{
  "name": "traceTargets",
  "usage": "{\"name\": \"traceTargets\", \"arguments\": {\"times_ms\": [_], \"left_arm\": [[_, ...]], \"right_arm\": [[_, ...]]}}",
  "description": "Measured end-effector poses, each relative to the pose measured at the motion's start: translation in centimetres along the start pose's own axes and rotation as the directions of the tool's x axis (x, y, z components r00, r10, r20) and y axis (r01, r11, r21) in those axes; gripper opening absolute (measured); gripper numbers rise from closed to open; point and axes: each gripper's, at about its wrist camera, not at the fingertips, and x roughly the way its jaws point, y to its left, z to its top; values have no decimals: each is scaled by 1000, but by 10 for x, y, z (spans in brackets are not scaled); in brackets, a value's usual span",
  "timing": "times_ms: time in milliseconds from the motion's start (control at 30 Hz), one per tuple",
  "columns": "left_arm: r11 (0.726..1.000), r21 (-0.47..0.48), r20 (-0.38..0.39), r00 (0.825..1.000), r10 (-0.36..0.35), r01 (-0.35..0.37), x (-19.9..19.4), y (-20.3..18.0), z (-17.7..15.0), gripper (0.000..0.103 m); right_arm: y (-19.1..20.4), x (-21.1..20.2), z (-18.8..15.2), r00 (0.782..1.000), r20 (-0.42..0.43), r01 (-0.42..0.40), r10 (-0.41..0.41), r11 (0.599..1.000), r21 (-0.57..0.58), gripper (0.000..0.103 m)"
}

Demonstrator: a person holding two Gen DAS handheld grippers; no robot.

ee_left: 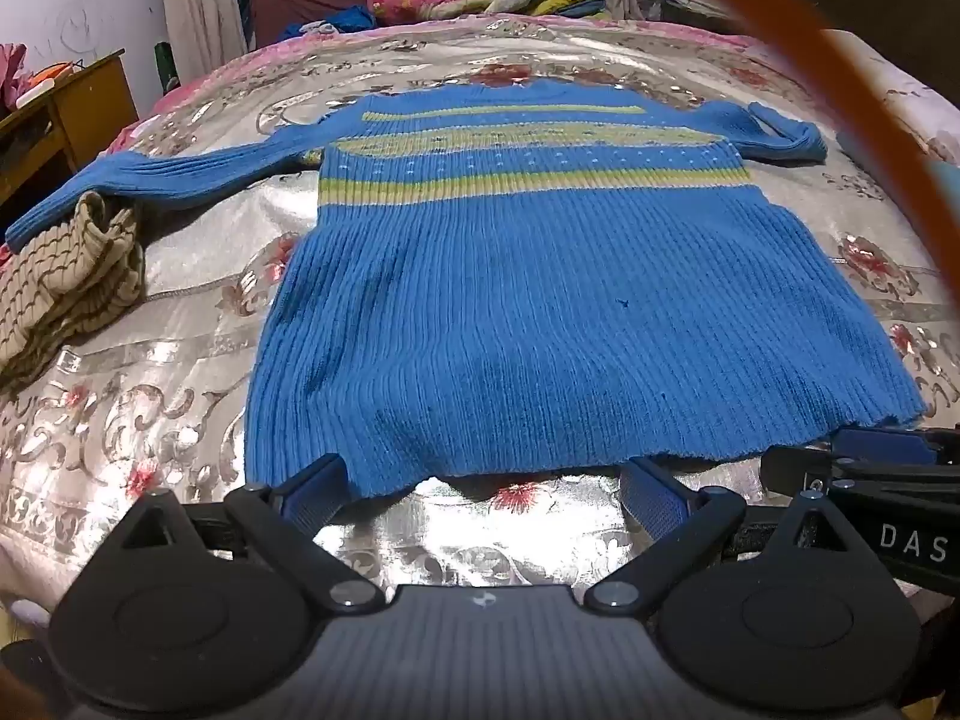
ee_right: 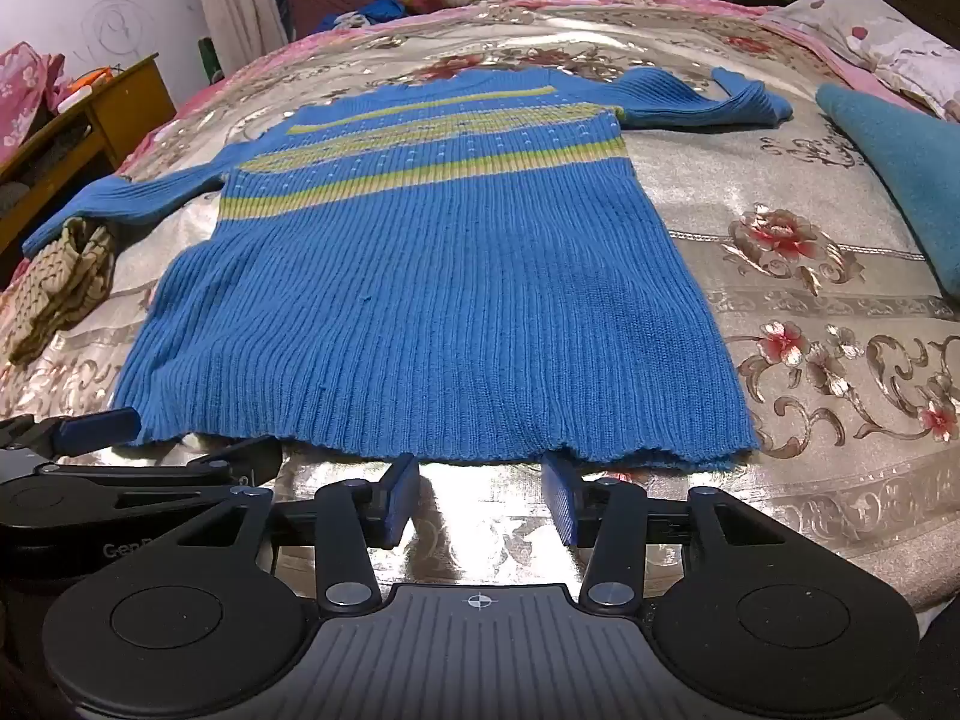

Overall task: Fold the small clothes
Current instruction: 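Move both tools over the hem of the blue sweater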

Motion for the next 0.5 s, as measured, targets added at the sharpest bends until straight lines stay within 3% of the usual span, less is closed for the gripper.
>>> {"name": "traceTargets", "arguments": {"times_ms": [500], "left_arm": [[1000,3,10,1000,0,0,1,-2,-2,103]], "right_arm": [[-1,2,1,1000,3,3,-3,1000,4,47]]}}
